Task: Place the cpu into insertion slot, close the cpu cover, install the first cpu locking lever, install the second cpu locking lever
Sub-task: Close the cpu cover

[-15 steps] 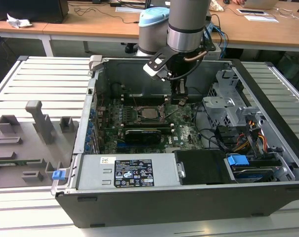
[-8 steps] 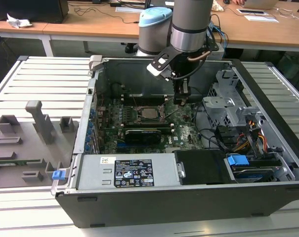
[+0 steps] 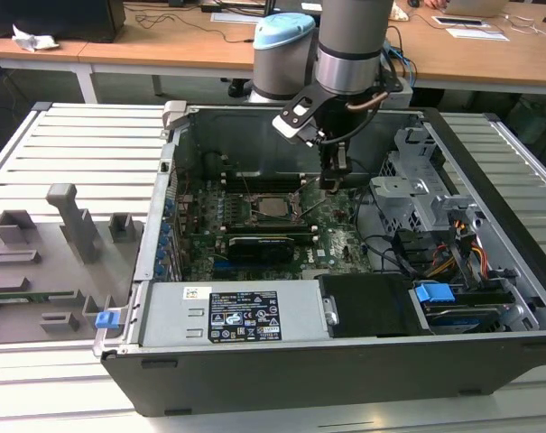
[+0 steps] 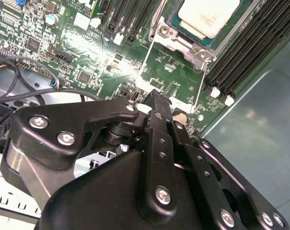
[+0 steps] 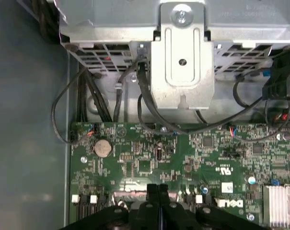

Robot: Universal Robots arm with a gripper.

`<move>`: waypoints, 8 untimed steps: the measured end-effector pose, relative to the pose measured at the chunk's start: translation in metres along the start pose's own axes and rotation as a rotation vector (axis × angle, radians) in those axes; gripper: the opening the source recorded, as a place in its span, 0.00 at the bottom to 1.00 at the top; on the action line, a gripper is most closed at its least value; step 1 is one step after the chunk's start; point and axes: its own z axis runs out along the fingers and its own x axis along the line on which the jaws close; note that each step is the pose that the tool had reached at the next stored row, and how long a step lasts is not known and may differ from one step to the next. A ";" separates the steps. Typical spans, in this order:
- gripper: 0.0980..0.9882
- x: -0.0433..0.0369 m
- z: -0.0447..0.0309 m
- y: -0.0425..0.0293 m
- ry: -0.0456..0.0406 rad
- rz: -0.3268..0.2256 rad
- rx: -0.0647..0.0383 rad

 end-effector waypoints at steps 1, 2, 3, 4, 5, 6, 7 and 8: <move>0.01 0.0001 0.0000 0.0006 0.0001 0.000 0.000; 0.01 0.0001 0.0001 0.0012 0.0000 0.000 0.000; 0.01 0.0002 0.0002 0.0020 0.0001 0.000 0.000; 0.01 0.0004 0.0003 0.0032 0.0001 0.000 0.000; 0.01 0.0005 0.0003 0.0039 0.0002 0.000 0.000; 0.01 0.0005 0.0003 0.0044 0.0001 0.000 0.000; 0.01 0.0006 0.0004 0.0051 0.0002 0.000 0.000; 0.01 0.0008 0.0005 0.0058 0.0002 0.000 0.000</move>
